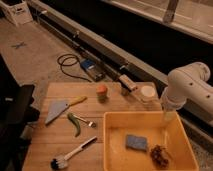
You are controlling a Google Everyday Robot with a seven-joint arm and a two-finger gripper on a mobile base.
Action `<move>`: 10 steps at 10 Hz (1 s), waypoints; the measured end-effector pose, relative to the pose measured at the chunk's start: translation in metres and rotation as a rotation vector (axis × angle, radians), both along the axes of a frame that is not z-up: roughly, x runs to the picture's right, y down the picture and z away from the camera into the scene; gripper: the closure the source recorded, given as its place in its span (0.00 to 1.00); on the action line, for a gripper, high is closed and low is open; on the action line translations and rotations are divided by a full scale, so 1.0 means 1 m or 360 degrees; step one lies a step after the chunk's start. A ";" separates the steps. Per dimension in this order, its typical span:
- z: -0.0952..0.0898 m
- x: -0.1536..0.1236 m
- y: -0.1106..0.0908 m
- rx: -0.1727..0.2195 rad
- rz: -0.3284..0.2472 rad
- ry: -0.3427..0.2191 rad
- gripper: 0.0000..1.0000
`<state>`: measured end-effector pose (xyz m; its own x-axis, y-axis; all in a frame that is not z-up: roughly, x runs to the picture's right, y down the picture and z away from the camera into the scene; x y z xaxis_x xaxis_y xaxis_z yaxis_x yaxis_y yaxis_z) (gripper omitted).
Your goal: Place pepper in paper cup
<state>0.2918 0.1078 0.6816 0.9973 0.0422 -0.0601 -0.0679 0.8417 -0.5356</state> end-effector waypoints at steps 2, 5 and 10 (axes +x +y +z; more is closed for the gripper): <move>0.000 0.000 0.000 0.0000 0.0000 0.0000 0.35; -0.002 -0.010 -0.002 -0.0006 -0.0078 -0.0011 0.35; -0.011 -0.115 -0.015 0.0010 -0.0363 -0.0186 0.35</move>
